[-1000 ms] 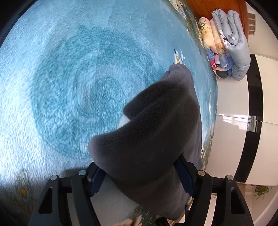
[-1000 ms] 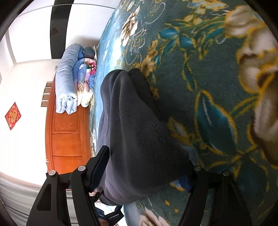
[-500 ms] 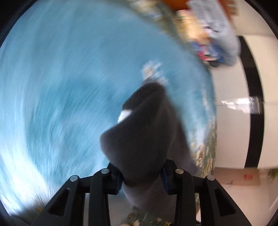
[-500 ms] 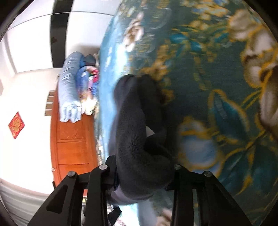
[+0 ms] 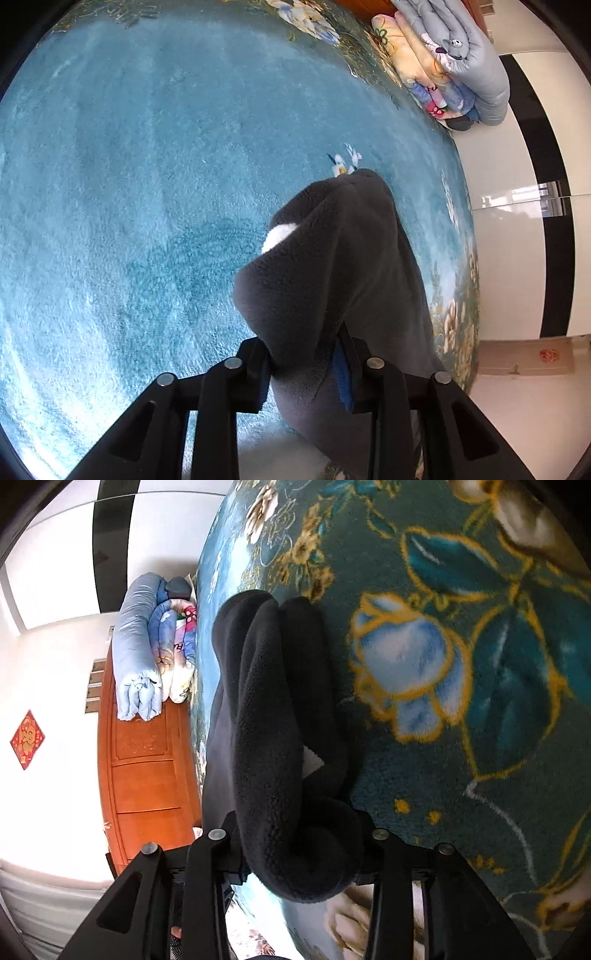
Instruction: Fold clothes
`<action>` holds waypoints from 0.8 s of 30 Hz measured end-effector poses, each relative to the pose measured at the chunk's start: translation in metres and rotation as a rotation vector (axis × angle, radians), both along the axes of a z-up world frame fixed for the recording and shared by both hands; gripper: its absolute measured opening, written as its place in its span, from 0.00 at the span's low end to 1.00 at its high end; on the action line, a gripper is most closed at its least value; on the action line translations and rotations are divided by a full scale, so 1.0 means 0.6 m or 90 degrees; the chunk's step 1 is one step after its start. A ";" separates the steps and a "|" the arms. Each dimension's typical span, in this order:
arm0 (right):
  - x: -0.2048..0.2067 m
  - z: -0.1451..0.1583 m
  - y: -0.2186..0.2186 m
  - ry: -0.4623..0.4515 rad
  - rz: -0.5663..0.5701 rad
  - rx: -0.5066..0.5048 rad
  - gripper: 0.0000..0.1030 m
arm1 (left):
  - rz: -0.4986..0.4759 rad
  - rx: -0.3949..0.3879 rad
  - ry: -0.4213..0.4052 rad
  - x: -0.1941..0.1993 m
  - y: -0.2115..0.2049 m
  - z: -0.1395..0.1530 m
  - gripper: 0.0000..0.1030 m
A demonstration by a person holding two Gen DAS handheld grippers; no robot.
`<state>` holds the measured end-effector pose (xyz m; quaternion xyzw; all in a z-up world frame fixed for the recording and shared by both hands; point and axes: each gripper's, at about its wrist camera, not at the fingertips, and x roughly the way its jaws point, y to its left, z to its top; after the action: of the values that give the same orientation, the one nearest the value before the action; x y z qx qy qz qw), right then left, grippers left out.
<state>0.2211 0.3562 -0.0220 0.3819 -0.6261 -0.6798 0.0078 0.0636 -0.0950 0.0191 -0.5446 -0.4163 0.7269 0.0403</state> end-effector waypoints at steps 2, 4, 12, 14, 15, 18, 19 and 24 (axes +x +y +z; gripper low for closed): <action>0.005 0.005 0.008 -0.001 -0.001 -0.001 0.43 | -0.004 -0.001 -0.003 0.002 -0.011 0.008 0.49; 0.016 0.010 0.021 -0.007 -0.011 0.013 0.43 | 0.000 -0.013 0.003 0.007 -0.027 0.020 0.55; 0.005 0.123 0.048 -0.017 0.029 0.262 0.44 | -0.116 -0.195 0.108 -0.009 0.033 0.129 0.56; -0.032 0.161 0.005 0.007 0.112 0.344 0.44 | -0.182 -0.223 0.135 -0.018 0.093 0.135 0.58; -0.047 0.171 -0.023 0.018 0.159 0.375 0.47 | -0.204 -0.235 0.138 -0.022 0.115 0.132 0.60; -0.067 0.175 -0.110 0.038 0.303 0.447 0.51 | -0.224 -0.263 0.112 -0.035 0.147 0.102 0.60; -0.071 0.169 -0.128 0.038 0.331 0.466 0.51 | -0.220 -0.267 0.100 -0.034 0.145 0.090 0.60; -0.091 0.124 -0.138 0.003 0.351 0.506 0.51 | -0.198 -0.270 0.040 -0.034 0.123 0.032 0.60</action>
<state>0.1662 0.2735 0.0521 0.5054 -0.1936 -0.8398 0.0428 0.0433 -0.0211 0.0381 -0.5757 -0.1642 0.7995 0.0495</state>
